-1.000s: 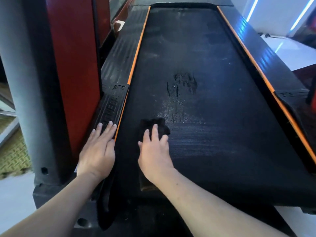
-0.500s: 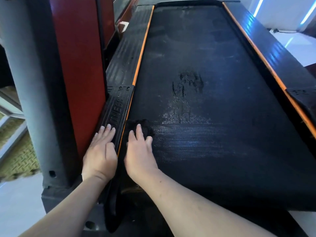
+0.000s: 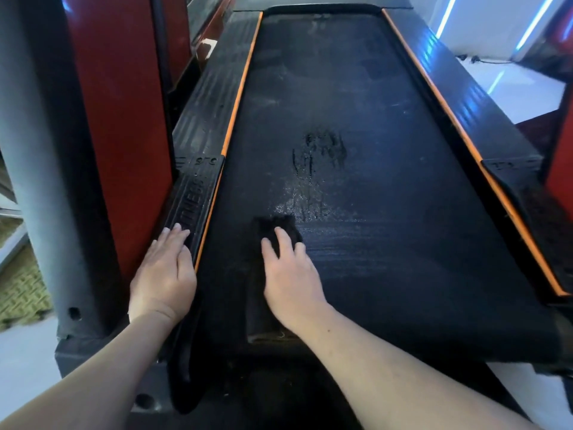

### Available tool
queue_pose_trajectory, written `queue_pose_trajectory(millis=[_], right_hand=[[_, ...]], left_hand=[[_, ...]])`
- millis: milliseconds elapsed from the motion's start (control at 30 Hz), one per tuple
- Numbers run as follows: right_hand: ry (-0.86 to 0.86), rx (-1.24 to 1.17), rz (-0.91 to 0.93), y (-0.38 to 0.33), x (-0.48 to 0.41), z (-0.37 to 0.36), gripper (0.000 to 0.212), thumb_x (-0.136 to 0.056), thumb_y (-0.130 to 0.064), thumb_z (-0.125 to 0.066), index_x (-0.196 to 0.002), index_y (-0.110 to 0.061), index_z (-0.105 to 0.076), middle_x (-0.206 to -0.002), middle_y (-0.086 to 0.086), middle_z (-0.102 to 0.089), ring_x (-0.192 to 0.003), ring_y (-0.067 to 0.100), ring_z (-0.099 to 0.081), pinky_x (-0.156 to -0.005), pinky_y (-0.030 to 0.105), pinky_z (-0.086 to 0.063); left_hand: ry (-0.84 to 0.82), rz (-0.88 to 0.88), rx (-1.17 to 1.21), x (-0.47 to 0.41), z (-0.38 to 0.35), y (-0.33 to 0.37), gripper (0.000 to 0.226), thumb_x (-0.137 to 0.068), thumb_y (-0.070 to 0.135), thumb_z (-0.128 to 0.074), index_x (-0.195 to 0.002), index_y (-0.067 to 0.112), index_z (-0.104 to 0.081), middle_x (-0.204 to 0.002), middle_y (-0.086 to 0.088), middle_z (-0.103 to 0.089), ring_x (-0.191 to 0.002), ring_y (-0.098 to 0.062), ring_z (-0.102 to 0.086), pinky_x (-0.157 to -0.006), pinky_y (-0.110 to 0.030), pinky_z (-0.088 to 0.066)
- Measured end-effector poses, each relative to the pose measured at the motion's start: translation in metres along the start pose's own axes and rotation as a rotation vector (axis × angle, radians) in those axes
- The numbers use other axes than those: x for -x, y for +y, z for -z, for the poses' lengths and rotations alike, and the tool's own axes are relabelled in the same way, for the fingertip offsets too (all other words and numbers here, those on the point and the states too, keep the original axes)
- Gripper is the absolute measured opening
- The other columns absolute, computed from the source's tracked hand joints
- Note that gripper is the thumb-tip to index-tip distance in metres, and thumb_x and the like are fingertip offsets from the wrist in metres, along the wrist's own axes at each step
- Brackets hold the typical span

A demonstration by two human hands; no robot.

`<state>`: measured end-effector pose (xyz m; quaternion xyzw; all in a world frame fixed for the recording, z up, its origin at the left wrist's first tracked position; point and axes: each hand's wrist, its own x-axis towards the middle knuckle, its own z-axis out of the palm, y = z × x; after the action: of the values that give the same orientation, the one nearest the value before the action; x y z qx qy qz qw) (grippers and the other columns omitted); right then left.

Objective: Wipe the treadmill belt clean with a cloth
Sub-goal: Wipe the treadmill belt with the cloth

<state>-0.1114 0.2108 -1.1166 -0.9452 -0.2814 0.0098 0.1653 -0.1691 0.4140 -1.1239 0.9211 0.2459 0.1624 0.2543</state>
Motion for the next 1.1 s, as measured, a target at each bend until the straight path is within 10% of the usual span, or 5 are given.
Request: queue_pose_trajectory(millis=[600,1100], right_hand=[[-0.026,0.344,-0.417,0.259,0.086,0.096,0.066,-0.081,-0.001,-0.061,-0.144,-0.018,-0.05,-0.155,0.009,-0.037,-0.103,0.043,-0.05,-0.089,0.051,-0.051],[0.135,0.09,-0.561,0.283,0.103,0.111,0.04,-0.104,-0.021,-0.041,-0.142,-0.02,-0.054,-0.154,0.001,-0.037,-0.123,0.041,-0.047,-0.099,0.049,-0.043]], left_hand=[[-0.03,-0.004,-0.052,-0.001,-0.001,0.001,0.05,-0.099,0.027,-0.031,-0.146,0.019,-0.047,-0.157,0.01,-0.033,-0.147,-0.004,-0.02,-0.121,-0.028,-0.011],[-0.035,0.0,-0.087,-0.001,0.001,0.003,0.046,-0.102,0.02,-0.036,-0.147,0.017,-0.045,-0.158,0.009,-0.032,-0.148,-0.004,-0.019,-0.121,-0.025,-0.008]])
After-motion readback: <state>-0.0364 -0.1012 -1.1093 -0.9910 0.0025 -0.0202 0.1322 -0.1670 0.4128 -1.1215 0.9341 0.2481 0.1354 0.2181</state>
